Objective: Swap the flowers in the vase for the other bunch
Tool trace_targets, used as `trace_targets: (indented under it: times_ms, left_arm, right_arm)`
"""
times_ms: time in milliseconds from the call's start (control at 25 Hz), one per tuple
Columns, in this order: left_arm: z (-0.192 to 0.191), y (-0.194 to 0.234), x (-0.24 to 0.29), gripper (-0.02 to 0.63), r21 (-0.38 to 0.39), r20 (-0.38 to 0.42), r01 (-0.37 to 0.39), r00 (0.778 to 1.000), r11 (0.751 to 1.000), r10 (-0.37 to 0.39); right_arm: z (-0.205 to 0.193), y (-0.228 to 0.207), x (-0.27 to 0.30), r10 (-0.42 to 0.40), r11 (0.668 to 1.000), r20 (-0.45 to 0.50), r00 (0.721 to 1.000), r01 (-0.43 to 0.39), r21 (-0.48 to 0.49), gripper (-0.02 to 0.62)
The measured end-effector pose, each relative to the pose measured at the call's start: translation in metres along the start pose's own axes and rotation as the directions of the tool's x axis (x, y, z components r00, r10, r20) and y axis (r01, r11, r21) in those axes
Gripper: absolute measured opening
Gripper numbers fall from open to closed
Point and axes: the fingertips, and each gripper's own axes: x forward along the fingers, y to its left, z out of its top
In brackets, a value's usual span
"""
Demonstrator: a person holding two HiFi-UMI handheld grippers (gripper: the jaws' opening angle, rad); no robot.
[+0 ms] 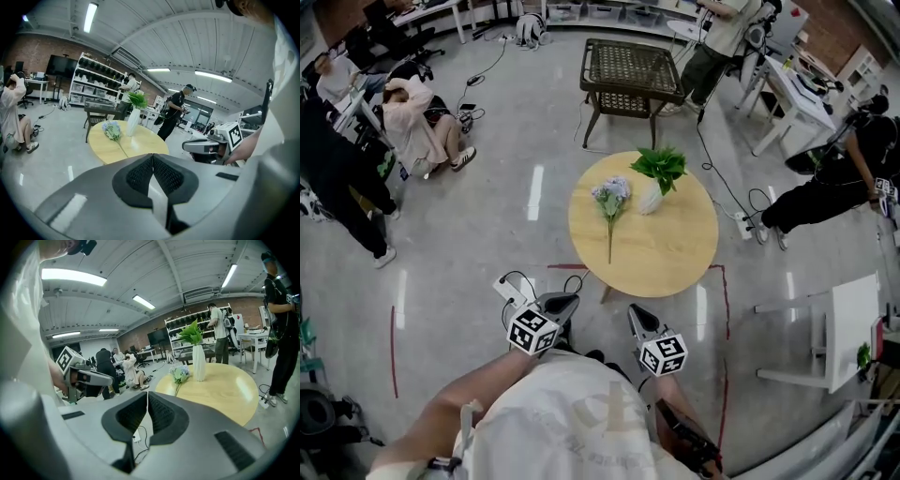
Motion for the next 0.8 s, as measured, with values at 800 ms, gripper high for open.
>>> trace_targets:
  times_ms: [800]
  left_arm:
    - [0.049,0.102,0.019,0.006,-0.006,0.022,0.061,0.998,0.998,-0.061]
  right_arm:
    - [0.043,-0.017,0.081,-0.128,0.992,-0.043,0.991,0.127,-0.027,0.008]
